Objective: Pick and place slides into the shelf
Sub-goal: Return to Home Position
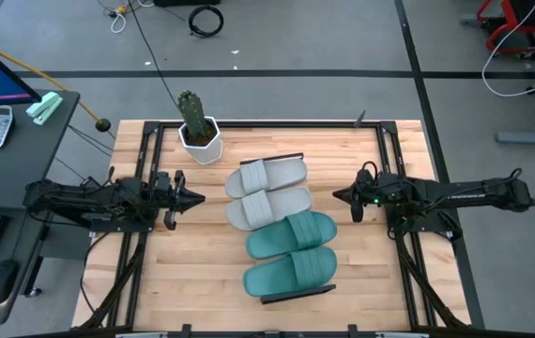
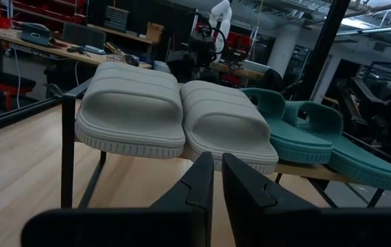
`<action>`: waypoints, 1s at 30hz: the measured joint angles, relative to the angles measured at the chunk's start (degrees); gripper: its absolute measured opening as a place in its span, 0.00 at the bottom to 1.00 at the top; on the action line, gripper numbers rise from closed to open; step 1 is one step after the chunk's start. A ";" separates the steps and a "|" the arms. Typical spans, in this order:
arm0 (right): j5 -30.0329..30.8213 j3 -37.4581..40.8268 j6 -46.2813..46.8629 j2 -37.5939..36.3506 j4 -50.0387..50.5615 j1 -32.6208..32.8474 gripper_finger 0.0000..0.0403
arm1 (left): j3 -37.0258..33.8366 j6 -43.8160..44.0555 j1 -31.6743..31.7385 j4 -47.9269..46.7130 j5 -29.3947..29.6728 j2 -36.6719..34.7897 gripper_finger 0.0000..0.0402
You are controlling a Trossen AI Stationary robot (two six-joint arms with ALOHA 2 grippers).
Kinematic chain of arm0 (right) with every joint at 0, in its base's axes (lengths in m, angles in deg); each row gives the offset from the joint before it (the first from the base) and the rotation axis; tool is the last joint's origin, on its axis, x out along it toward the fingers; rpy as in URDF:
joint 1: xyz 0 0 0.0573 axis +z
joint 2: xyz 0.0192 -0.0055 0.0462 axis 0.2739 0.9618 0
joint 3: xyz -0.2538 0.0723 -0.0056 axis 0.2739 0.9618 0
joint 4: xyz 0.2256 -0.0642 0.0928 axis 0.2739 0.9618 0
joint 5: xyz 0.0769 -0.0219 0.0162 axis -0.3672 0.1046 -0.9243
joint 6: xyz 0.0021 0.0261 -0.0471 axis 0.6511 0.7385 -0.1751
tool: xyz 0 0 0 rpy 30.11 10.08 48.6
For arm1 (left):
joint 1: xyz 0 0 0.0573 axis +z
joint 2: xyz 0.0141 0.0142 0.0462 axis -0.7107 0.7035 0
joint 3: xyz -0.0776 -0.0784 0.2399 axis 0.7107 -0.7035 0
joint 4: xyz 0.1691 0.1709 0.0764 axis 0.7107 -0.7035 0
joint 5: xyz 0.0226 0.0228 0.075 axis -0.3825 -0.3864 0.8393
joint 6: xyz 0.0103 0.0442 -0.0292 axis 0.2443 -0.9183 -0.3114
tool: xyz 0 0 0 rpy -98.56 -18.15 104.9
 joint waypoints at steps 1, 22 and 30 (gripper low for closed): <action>-0.03 0.71 0.70 0.00 -0.88 0.02 0.00 | 0.00 0.01 0.01 0.00 0.00 0.00 0.09; 0.25 5.05 -0.69 0.04 -6.77 0.07 0.00 | 0.00 0.01 -0.02 -0.01 0.00 0.00 0.10; 0.27 5.07 -2.76 0.00 -6.64 0.07 0.00 | 0.00 0.00 -0.02 0.00 0.00 0.00 0.08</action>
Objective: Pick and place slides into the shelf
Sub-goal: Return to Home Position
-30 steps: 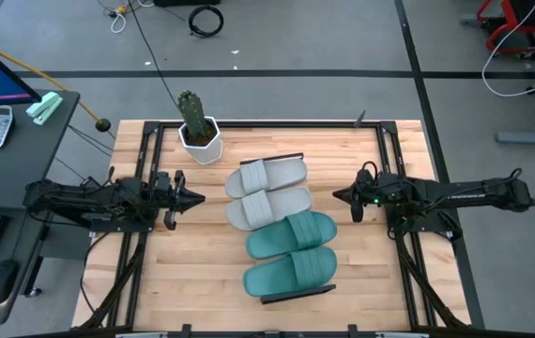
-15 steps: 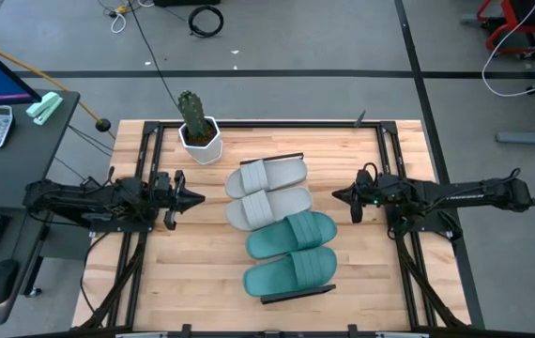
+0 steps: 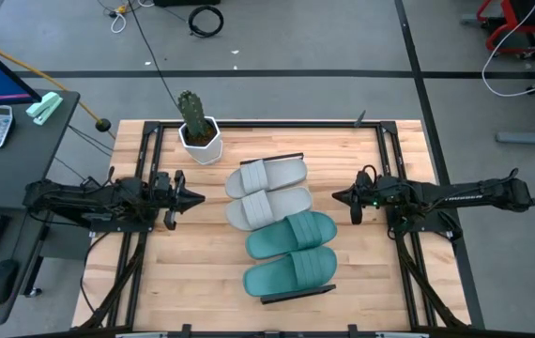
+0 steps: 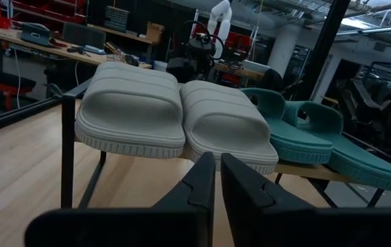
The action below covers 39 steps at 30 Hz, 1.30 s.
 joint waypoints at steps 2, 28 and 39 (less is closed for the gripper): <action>0.02 0.00 -0.75 0.00 0.11 0.00 0.00 | 0.00 0.01 0.00 0.00 0.00 0.00 0.07; 0.91 1.49 -1.22 -9.47 -5.68 0.13 0.00 | 0.00 0.01 0.00 -0.02 0.00 0.00 0.07; -1.81 0.42 -2.55 -21.94 4.14 0.37 0.00 | 0.00 0.01 0.00 -0.02 0.00 0.02 0.08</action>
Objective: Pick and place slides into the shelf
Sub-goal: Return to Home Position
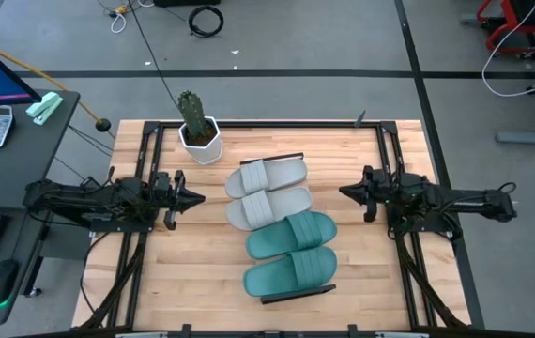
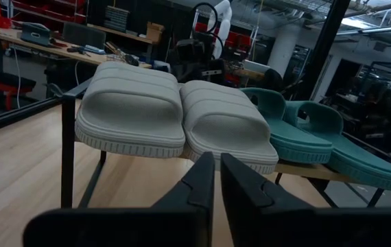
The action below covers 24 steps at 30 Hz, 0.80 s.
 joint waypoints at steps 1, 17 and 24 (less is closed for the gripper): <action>-0.06 -0.19 -0.48 -0.43 0.53 0.00 0.00 | -0.02 0.00 0.00 0.00 0.00 0.00 0.08; -0.83 -3.32 -4.68 -4.17 11.25 0.00 0.00 | 0.00 0.00 0.02 0.01 0.00 0.09 0.07; -0.50 -3.32 -4.70 -4.20 11.32 0.00 0.01 | 0.00 0.00 0.00 0.01 0.00 0.09 0.08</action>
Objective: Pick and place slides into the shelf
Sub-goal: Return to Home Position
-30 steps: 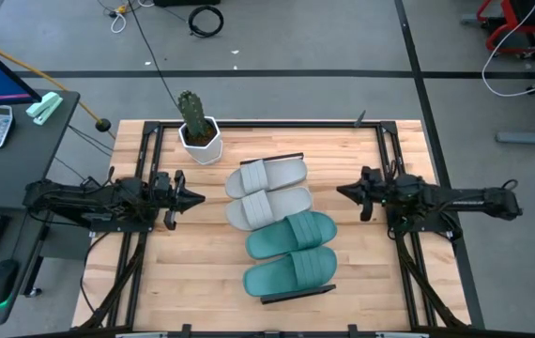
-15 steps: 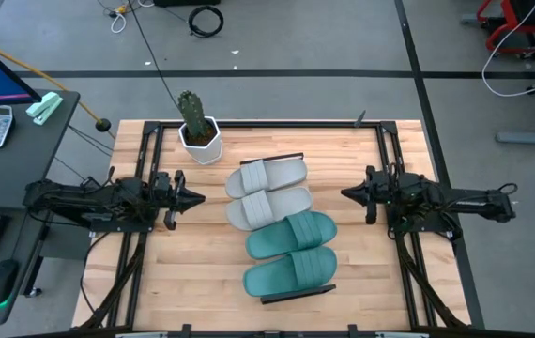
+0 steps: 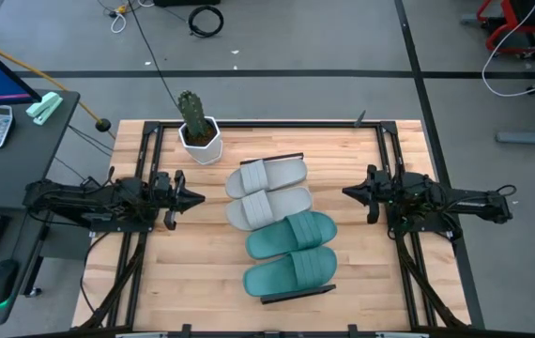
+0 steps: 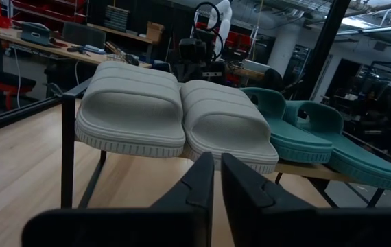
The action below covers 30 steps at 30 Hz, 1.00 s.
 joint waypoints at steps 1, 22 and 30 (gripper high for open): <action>0.32 0.00 0.03 0.04 0.06 0.00 0.01 | 0.00 -0.01 0.01 0.01 0.00 0.00 0.09; 2.07 -0.04 0.37 0.10 0.36 -0.04 0.06 | 0.00 -0.02 0.00 -0.01 0.00 0.00 0.06; 2.07 -0.04 0.39 0.10 0.37 -0.04 0.06 | -0.01 -0.01 0.02 0.00 0.00 -0.01 0.10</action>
